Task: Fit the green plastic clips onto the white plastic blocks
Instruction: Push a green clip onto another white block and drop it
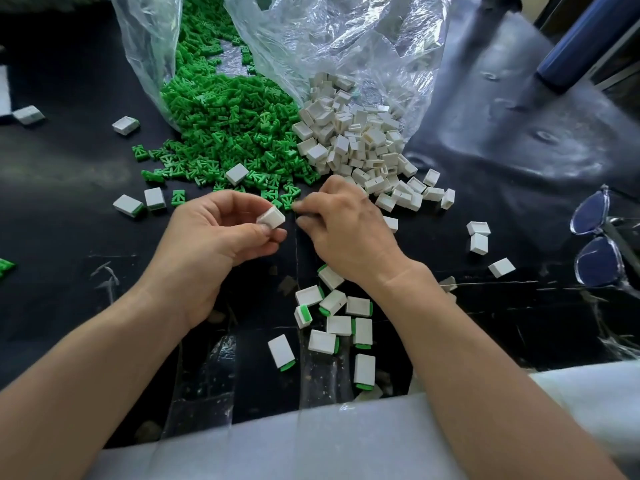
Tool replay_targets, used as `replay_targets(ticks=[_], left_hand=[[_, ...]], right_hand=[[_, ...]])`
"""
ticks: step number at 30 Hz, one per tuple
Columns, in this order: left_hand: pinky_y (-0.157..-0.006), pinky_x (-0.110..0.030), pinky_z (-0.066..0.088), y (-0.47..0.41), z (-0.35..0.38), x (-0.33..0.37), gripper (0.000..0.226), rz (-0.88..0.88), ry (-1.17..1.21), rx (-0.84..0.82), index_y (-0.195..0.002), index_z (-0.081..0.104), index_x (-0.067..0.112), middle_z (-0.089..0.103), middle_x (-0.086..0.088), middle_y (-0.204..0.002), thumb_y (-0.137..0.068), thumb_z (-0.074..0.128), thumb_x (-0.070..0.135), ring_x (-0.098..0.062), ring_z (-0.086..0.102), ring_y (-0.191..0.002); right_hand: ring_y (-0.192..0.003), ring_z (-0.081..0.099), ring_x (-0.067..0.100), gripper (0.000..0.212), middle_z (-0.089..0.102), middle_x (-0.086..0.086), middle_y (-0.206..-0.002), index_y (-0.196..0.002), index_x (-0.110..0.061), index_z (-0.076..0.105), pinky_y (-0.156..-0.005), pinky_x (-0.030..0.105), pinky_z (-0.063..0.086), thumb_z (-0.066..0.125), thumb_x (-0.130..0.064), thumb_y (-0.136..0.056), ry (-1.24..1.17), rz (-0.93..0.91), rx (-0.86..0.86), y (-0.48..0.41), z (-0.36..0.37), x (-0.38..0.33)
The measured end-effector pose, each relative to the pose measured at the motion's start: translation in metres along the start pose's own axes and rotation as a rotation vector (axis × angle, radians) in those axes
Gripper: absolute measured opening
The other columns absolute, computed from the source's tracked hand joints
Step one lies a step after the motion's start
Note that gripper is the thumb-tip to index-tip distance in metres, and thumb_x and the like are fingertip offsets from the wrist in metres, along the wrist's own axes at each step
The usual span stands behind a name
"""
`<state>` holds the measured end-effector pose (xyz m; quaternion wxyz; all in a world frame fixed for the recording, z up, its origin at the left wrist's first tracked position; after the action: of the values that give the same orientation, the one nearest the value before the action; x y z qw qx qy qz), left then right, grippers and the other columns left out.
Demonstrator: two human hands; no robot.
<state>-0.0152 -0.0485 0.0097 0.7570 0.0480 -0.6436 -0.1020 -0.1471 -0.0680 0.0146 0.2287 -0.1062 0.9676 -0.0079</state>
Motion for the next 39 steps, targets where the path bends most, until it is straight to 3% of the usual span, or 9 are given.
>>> replay_targets(ticks=[3, 6, 9, 15, 21, 24, 27, 33, 39], left_hand=[[-0.055, -0.017, 0.054, 0.0, 0.001, -0.001, 0.022, -0.003, 0.0, -0.007, -0.079, 0.061, 0.007, 0.069, -0.001, -0.067, -0.081, 0.054, -0.014, -0.01, 0.068, -0.062], [-0.055, -0.017, 0.053, 0.0, 0.002, -0.001, 0.021, 0.001, -0.001, -0.013, -0.079, 0.061, 0.008, 0.069, 0.0, -0.066, -0.08, 0.054, -0.012, -0.011, 0.068, -0.062], [-0.054, -0.017, 0.053, 0.0, 0.0, -0.001, 0.021, 0.003, 0.002, -0.007, -0.079, 0.062, 0.008, 0.069, -0.002, -0.068, -0.081, 0.055, -0.012, -0.011, 0.068, -0.062], [-0.053, -0.016, 0.052, -0.003, -0.004, -0.001, 0.022, 0.016, 0.008, 0.041, -0.079, 0.061, 0.008, 0.067, -0.005, -0.073, -0.083, 0.053, -0.012, -0.01, 0.068, -0.061], [-0.055, -0.017, 0.054, -0.003, -0.004, -0.001, 0.022, 0.018, 0.022, 0.037, -0.079, 0.059, 0.008, 0.068, 0.0, -0.067, -0.082, 0.053, -0.013, -0.011, 0.069, -0.062], [-0.055, -0.017, 0.053, -0.003, -0.003, -0.001, 0.017, 0.023, 0.034, 0.024, -0.078, 0.059, 0.008, 0.068, -0.003, -0.072, -0.076, 0.059, -0.009, -0.011, 0.069, -0.063], [-0.054, -0.017, 0.053, -0.002, -0.002, 0.0, 0.016, 0.028, 0.032, 0.008, -0.078, 0.06, 0.008, 0.07, -0.001, -0.068, -0.062, 0.065, 0.009, -0.011, 0.069, -0.063], [-0.052, -0.018, 0.053, -0.002, 0.0, -0.003, 0.021, -0.019, 0.024, -0.035, -0.083, 0.059, 0.007, 0.072, -0.005, -0.07, -0.063, 0.063, 0.014, -0.012, 0.069, -0.062], [-0.052, -0.018, 0.053, -0.001, 0.0, -0.003, 0.022, 0.01, -0.03, -0.037, -0.081, 0.062, 0.008, 0.07, -0.005, -0.066, -0.061, 0.066, 0.015, -0.011, 0.068, -0.06]], right_hand=[[-0.102, 0.05, 0.022, 0.02, 0.049, 0.001, -0.096, -0.104, -0.015, 0.069, -0.082, 0.026, 0.035, 0.057, -0.021, -0.09, -0.048, 0.023, 0.082, 0.001, -0.008, 0.002], [-0.106, 0.049, 0.025, 0.033, 0.052, 0.006, -0.108, -0.125, -0.018, 0.056, -0.088, 0.034, 0.039, 0.05, -0.019, -0.093, -0.074, -0.004, 0.078, 0.0, -0.006, -0.006], [-0.112, 0.043, 0.025, 0.04, 0.045, 0.007, -0.115, -0.137, -0.023, 0.042, -0.09, 0.032, 0.032, 0.042, -0.023, -0.097, 0.052, -0.045, -0.045, 0.0, 0.008, -0.01], [-0.104, 0.051, 0.022, 0.026, 0.054, 0.005, -0.105, -0.113, -0.017, 0.065, -0.085, 0.03, 0.037, 0.053, -0.025, -0.092, -0.139, -0.011, 0.06, 0.003, -0.004, -0.009], [-0.093, 0.049, 0.015, 0.027, 0.048, -0.005, -0.09, -0.106, -0.018, 0.066, -0.078, 0.025, 0.034, 0.068, -0.03, -0.081, -0.063, -0.046, -0.042, 0.007, 0.0, -0.011], [-0.077, 0.05, 0.013, 0.014, 0.05, -0.008, -0.076, -0.084, -0.018, 0.061, -0.073, 0.026, 0.041, 0.072, -0.023, -0.078, -0.208, -0.003, 0.0, 0.007, -0.006, -0.008], [-0.065, 0.055, 0.011, 0.021, 0.055, -0.008, -0.065, -0.071, -0.021, 0.052, -0.064, 0.019, 0.043, 0.071, -0.02, -0.079, -0.398, 0.078, 0.084, 0.007, -0.014, 0.0], [-0.059, 0.065, 0.006, 0.02, 0.067, 0.001, -0.07, -0.081, -0.02, 0.051, -0.055, 0.015, 0.047, 0.058, -0.003, -0.087, -0.864, 0.131, 0.025, 0.009, -0.011, 0.001], [-0.07, 0.068, 0.013, 0.012, 0.07, 0.005, -0.076, -0.085, -0.017, 0.066, -0.066, 0.021, 0.051, 0.06, -0.006, -0.087, -0.772, 0.058, -0.015, 0.01, -0.011, -0.004]])
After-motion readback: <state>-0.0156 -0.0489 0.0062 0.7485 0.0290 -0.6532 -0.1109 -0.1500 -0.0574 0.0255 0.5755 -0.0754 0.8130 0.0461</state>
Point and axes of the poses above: each hand's wrist, its own y-axis away from the middle knuckle, its own z-axis out of the palm, x = y × z, the point moved 6 cm from there along -y, towards the middle knuckle
